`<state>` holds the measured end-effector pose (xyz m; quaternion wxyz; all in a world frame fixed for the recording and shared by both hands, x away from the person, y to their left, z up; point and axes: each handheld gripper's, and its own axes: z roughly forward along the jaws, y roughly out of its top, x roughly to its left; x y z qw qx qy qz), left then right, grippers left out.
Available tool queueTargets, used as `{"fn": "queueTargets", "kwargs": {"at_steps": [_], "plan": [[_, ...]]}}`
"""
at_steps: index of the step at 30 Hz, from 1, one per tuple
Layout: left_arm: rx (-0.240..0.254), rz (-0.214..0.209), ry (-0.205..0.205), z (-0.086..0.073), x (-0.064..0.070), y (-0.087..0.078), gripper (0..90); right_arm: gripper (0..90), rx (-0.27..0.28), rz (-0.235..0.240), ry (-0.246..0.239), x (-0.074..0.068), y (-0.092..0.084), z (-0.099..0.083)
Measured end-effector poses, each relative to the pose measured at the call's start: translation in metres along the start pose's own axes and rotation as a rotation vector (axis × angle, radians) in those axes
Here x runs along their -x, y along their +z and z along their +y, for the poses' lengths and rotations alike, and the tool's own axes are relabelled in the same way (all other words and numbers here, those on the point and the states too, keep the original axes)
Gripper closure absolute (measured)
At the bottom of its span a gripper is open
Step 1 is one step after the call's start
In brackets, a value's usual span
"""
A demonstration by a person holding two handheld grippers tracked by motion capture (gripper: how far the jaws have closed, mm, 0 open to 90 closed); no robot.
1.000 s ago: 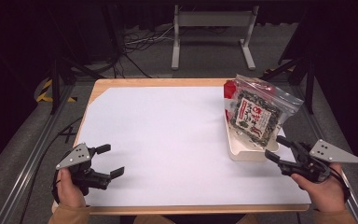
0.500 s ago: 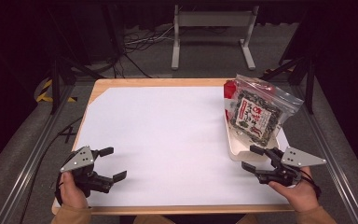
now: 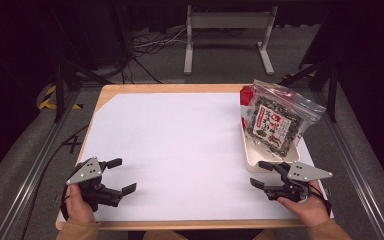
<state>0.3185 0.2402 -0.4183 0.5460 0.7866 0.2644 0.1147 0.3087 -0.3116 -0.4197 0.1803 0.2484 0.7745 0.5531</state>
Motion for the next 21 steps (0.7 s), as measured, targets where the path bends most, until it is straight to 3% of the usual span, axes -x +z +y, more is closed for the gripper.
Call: {"fn": "queueTargets", "kwargs": {"at_steps": [8, 21], "plan": [[0.001, -0.007, -0.002, -0.002, -0.001, 0.003, 2.0, 33.7, -0.049, 0.014, 0.017, -0.001, 0.010, -0.009], [0.001, -0.007, -0.005, -0.003, -0.001, 0.003, 2.0, 33.4, -0.058, 0.019, 0.021, -0.001, 0.012, -0.010]]}}
